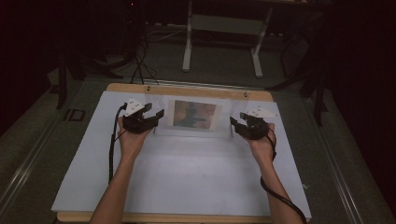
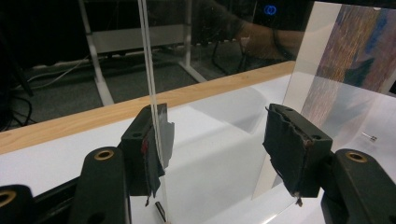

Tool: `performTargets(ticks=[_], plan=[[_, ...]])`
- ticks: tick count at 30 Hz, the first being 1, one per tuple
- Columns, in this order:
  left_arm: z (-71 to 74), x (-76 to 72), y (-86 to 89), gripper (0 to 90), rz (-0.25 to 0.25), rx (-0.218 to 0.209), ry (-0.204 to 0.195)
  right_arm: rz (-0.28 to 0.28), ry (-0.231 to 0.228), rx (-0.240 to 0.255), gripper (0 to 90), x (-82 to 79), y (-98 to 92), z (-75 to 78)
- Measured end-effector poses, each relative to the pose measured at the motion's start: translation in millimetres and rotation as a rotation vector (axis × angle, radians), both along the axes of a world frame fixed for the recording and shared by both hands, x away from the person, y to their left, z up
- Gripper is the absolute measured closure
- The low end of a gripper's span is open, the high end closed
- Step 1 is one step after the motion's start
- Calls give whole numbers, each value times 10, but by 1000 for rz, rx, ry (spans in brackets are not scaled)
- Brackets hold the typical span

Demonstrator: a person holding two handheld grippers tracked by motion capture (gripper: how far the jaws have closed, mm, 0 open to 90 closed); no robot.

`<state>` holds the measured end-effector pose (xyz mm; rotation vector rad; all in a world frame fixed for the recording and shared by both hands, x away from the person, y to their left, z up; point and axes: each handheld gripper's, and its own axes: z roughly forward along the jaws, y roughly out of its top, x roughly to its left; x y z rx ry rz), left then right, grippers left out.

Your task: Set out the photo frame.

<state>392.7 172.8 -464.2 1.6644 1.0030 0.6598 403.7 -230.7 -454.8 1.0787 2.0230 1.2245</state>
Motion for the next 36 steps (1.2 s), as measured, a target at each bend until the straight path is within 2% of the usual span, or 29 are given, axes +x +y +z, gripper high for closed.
performTargets(ticks=[3,7,13,15,18,25,26,28,31,33,36], plan=[[22,18,-15,388,13,-16,22,-6,9,15,501,24,-2,1],[25,13,-21,387,14,-12,17,-7,17,24,501,27,-9,6],[31,9,-25,385,20,-19,34,-10,30,23,500,20,-6,19],[53,-2,-38,384,30,-35,54,-7,45,43,500,17,-21,17],[76,-17,-44,384,28,-33,71,-8,49,56,501,-5,-37,23],[111,-58,-40,385,32,-45,97,-6,61,74,504,-65,-46,70],[139,-110,-47,385,38,-45,117,-8,71,80,504,-88,-48,84],[153,-152,-46,385,41,-48,127,-3,78,85,504,-119,-56,90],[155,-175,-47,386,42,-52,130,1,85,86,504,-155,-61,94],[153,-265,-43,386,40,-51,134,5,86,83,505,-207,-63,95],[155,-313,-50,386,44,-48,135,8,90,80,505,-244,-66,91]])
